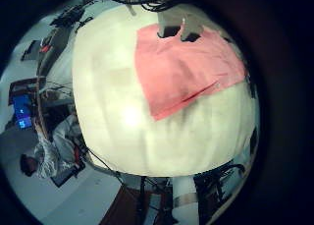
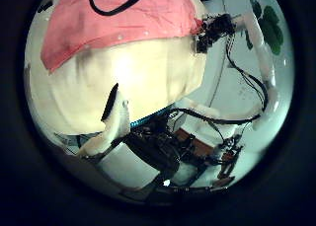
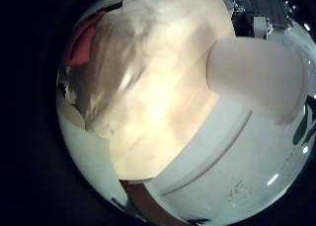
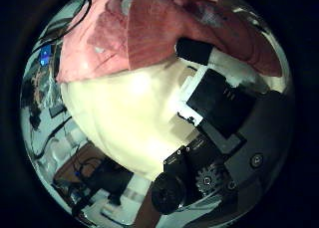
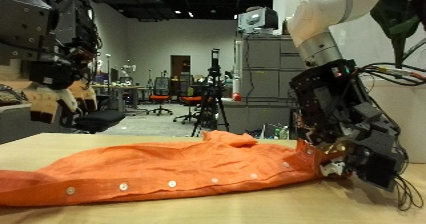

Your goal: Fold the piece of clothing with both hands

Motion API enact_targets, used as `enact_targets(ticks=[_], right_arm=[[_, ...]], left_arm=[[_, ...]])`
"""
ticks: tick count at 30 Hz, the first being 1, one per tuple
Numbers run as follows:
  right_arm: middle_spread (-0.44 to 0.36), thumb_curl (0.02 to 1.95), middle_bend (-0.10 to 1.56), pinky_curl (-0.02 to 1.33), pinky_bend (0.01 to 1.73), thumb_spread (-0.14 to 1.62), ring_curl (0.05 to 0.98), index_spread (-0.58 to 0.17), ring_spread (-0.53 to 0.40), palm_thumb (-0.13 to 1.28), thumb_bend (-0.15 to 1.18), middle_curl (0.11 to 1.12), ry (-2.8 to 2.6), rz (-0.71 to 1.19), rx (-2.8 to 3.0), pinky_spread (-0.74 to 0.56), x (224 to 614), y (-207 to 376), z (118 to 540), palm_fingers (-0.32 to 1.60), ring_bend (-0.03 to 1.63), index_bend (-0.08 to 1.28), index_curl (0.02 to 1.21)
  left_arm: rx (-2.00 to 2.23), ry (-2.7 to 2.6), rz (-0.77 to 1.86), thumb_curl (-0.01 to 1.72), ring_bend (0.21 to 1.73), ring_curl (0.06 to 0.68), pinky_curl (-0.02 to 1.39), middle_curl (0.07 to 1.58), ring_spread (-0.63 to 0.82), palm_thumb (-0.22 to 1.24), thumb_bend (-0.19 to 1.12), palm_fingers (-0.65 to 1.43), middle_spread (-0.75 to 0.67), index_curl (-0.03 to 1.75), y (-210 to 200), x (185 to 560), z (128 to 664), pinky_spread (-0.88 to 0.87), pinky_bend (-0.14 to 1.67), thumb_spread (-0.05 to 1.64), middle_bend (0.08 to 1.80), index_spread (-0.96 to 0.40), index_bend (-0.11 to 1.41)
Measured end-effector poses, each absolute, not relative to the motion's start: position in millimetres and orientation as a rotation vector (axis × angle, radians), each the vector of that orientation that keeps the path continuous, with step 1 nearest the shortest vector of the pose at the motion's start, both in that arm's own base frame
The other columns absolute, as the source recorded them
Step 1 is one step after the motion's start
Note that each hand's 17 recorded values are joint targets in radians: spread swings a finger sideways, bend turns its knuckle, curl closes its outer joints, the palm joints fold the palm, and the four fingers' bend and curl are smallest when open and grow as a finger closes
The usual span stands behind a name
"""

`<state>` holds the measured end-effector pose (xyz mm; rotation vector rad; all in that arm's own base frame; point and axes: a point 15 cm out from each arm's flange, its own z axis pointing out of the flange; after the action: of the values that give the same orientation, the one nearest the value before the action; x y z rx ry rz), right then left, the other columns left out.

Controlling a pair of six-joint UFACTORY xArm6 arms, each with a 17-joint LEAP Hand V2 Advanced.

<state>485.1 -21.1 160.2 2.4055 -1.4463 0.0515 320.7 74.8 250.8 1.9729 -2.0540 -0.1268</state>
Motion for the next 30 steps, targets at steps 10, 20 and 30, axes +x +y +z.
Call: enact_targets(ticks=[10,20,30], right_arm=[[-0.161,0.61,1.19,0.61,1.16,0.89,0.611,-0.302,-0.227,1.13,0.09,0.72,-1.530,0.222,2.404,-0.39,473,-81,213,1.23,1.25,0.97,0.68],[-0.146,0.72,1.26,0.66,1.24,0.92,0.660,-0.274,-0.211,1.12,0.06,0.77,-1.566,0.545,2.527,-0.33,472,-54,323,1.16,1.31,1.05,0.72],[-0.136,0.81,1.27,0.65,1.25,0.93,0.663,-0.266,-0.208,1.11,0.01,0.77,-1.271,0.683,2.872,-0.32,478,120,381,1.18,1.32,1.08,0.72]], left_arm=[[2.006,-2.028,-0.173,0.39,0.50,0.206,0.31,0.30,0.47,0.55,-0.02,0.07,0.26,0.34,109,306,249,0.41,0.32,1.13,0.18,0.10,0.17],[2.037,-1.986,-0.134,0.36,0.49,0.206,0.31,0.30,0.47,0.47,-0.02,0.08,0.26,0.34,138,289,254,0.41,0.31,1.15,0.18,0.09,0.17],[2.054,-1.956,-0.085,0.32,0.49,0.208,0.31,0.30,0.46,0.38,-0.02,0.09,0.26,0.34,153,275,254,0.41,0.31,1.17,0.18,0.08,0.17]])
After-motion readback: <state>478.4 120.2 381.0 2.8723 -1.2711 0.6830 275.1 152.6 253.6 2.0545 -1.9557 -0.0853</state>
